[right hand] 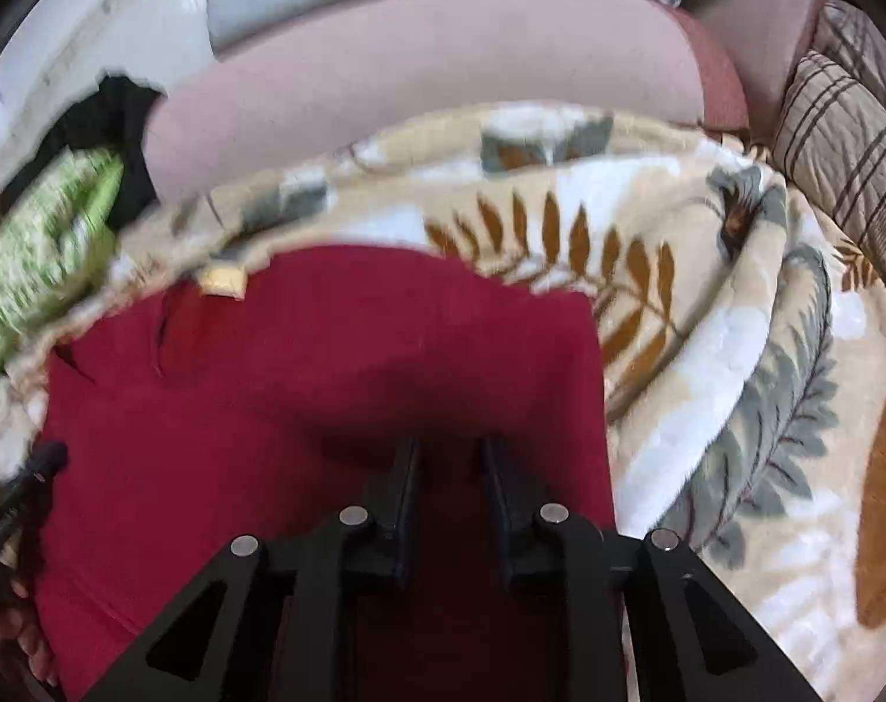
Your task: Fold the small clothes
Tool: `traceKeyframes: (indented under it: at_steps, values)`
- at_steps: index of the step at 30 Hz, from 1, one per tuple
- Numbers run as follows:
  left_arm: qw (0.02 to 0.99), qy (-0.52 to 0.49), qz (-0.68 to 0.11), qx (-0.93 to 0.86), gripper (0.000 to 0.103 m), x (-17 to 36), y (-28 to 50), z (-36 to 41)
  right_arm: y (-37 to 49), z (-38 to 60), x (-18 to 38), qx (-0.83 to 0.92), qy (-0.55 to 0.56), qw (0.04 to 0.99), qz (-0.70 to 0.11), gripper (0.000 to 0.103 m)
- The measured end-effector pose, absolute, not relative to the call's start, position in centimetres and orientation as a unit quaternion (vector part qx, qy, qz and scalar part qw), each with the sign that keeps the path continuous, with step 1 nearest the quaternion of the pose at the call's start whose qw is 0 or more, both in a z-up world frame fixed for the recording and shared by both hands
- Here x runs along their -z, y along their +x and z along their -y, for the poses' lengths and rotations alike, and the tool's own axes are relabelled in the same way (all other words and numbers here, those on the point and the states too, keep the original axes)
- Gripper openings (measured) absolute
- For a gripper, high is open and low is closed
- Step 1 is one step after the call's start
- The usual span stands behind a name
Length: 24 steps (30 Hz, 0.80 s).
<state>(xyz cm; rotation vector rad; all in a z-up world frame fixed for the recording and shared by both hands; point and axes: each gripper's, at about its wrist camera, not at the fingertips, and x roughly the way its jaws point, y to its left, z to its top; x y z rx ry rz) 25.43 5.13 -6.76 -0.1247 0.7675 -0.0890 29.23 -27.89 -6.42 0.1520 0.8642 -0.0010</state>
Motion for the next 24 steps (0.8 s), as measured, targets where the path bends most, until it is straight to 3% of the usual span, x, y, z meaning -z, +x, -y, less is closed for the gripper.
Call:
traceKeyframes:
  at_steps: [2,8,12,14,19,22,24]
  values:
    - [0.924,-0.063,-0.376,0.045,0.014,6.7,25.5,-5.1,29.0,27.4,6.4,-0.009,0.058,0.906,-0.419,0.028]
    - [0.899,-0.062,-0.429,0.059,0.015,5.0,25.3,-5.7,22.9,28.0,2.5,-0.020,0.102,0.927,-0.361,0.029]
    - [0.898,-0.014,-0.437,0.054,0.016,3.1,20.7,-4.9,17.0,27.1,0.9,-0.013,0.074,0.926,-0.370,0.030]
    - [0.894,-0.002,-0.445,0.048,0.040,2.3,17.6,-4.4,14.3,26.9,1.1,-0.012,0.072,0.924,-0.377,0.030]
    - [0.904,-0.027,-0.421,0.071,0.043,-1.3,10.5,-3.6,7.7,26.7,1.3,-0.012,0.092,0.913,-0.398,0.030]
    - [0.905,-0.052,-0.411,0.100,0.069,-3.2,7.1,-3.4,4.1,26.1,1.3,-0.012,0.071,0.917,-0.393,0.033]
    - [0.904,-0.062,-0.407,0.118,0.069,-3.6,5.0,-3.6,1.7,26.1,1.4,-0.013,0.057,0.917,-0.394,0.037]
